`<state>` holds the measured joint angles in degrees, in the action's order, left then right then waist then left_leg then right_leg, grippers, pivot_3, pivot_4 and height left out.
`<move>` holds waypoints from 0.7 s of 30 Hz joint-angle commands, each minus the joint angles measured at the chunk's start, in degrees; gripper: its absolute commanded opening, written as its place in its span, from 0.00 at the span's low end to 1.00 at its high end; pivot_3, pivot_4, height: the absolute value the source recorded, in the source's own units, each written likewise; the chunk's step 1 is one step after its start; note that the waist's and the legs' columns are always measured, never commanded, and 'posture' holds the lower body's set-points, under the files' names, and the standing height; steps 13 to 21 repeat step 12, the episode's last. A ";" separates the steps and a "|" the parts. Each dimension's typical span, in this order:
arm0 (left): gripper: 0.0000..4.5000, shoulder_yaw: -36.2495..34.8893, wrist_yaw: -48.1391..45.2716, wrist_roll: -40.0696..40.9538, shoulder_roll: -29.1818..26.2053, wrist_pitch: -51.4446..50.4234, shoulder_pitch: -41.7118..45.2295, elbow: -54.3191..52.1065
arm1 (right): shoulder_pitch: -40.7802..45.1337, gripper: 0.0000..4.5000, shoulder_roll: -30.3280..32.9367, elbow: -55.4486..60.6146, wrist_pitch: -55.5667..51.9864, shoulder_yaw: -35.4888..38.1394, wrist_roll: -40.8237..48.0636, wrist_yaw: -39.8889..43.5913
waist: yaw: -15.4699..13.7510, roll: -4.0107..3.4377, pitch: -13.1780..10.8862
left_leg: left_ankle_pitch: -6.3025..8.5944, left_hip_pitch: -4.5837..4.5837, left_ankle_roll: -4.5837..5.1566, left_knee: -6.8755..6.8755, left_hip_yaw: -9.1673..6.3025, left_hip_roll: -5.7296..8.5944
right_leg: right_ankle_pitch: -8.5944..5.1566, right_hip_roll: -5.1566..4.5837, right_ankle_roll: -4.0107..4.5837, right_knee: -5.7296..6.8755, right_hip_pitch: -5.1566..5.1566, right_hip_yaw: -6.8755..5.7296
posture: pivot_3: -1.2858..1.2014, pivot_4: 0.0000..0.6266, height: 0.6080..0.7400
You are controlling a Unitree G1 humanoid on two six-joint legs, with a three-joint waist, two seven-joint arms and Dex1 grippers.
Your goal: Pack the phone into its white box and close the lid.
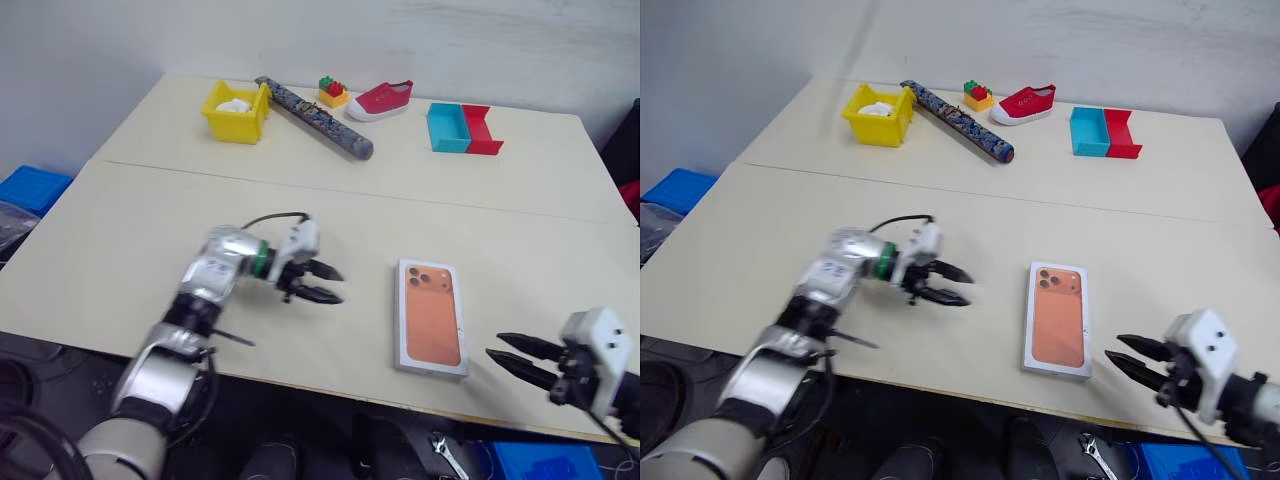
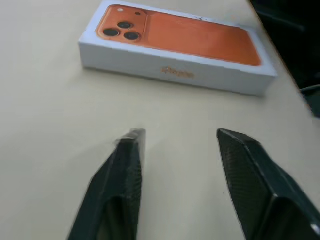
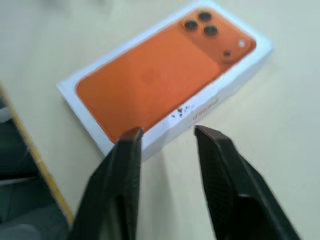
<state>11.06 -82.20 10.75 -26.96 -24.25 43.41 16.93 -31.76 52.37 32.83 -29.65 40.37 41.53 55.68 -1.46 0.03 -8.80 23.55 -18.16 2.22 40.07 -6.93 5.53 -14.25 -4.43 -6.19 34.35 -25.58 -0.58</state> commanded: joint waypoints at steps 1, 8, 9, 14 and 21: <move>0.82 -5.19 -4.39 9.65 -8.51 -12.62 -2.82 -14.54 | 0.72 0.64 4.55 -5.43 -2.52 9.85 4.51 10.47 | -0.05 -0.01 0.00 | 0.00 -0.01 0.00 0.00 -0.02 0.00 | 0.00 -0.01 0.00 -0.03 0.01 0.00 | 0.52 0.24 1.00; 1.00 -13.85 -2.98 18.80 -22.00 -20.82 -6.64 -24.09 | 3.11 1.00 12.27 -16.26 -6.76 19.01 3.94 22.97 | -0.50 -0.04 -0.02 | 0.05 -0.03 0.03 -0.03 -0.13 0.00 | -0.02 -0.04 0.04 -0.21 0.10 -0.10 | 0.52 0.24 1.00; 1.00 -14.45 -2.36 19.75 -22.51 -21.66 -6.71 -24.76 | 3.71 1.00 12.54 -16.95 -6.33 18.88 3.05 23.25 | -0.62 -0.04 -0.02 | 0.05 -0.03 0.03 -0.04 -0.13 0.00 | -0.02 -0.05 0.04 -0.24 0.11 -0.11 | 0.52 0.24 1.00; 1.00 -15.60 -0.71 22.65 -22.30 -23.68 -6.47 -26.00 | 5.62 1.00 12.85 -18.09 -6.66 17.47 2.14 23.66 | -0.73 -0.04 -0.02 | 0.06 -0.05 0.02 -0.04 -0.12 0.01 | -0.02 -0.05 0.04 -0.24 0.11 -0.11 | 0.52 0.24 1.00; 1.00 -15.60 -0.71 22.65 -22.30 -23.68 -6.47 -26.00 | 5.62 1.00 12.85 -18.09 -6.66 17.47 2.14 23.66 | -0.73 -0.04 -0.02 | 0.06 -0.05 0.02 -0.04 -0.12 0.01 | -0.02 -0.05 0.04 -0.24 0.11 -0.11 | 0.52 0.24 1.00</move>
